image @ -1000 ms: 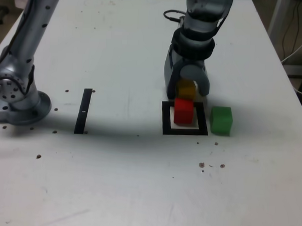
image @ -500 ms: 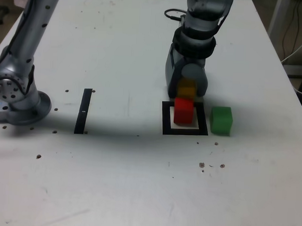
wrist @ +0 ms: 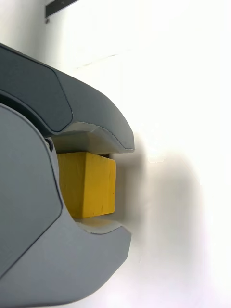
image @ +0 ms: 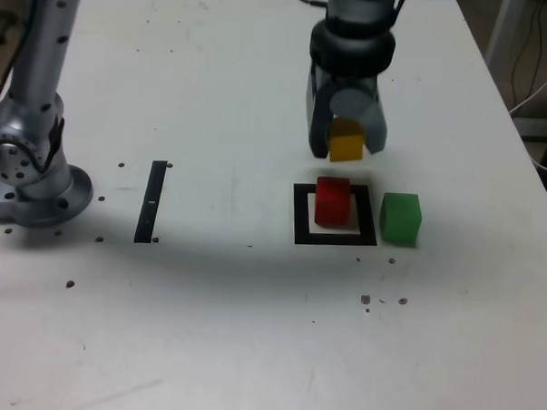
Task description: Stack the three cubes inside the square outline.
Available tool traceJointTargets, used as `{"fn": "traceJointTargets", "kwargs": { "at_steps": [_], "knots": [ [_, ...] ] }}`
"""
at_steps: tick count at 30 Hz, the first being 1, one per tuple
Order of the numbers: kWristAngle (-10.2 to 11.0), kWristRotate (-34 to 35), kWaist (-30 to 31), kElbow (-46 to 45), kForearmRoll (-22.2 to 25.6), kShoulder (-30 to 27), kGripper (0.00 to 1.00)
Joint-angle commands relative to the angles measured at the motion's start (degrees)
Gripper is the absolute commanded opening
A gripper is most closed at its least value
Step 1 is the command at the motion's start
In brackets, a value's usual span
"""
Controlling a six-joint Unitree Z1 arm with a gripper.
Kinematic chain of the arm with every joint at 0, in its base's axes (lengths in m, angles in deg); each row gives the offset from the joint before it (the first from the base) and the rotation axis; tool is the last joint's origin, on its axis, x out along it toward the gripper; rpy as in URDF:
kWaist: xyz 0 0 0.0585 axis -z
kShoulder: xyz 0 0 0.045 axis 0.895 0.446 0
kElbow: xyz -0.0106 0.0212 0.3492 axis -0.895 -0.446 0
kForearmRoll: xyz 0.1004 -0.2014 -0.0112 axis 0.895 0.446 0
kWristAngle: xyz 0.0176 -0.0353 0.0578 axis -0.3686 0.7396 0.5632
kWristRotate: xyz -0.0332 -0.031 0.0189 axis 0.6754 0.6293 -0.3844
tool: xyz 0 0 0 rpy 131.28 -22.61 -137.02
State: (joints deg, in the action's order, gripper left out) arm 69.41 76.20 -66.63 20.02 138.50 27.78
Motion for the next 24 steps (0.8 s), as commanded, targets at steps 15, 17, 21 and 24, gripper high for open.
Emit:
{"fn": "traceJointTargets", "kwargs": {
  "at_steps": [15,17,21,24],
  "knots": [
    [-0.54,4.41,6.52,3.44,7.99,-2.03,0.23],
    [-0.8,4.49,6.73,3.78,8.59,-1.33,0.23],
    [-1.6,4.52,6.82,3.86,8.92,0.26,0.23],
    [-2.02,4.52,6.82,3.88,8.92,1.51,0.23]
  ]
}}
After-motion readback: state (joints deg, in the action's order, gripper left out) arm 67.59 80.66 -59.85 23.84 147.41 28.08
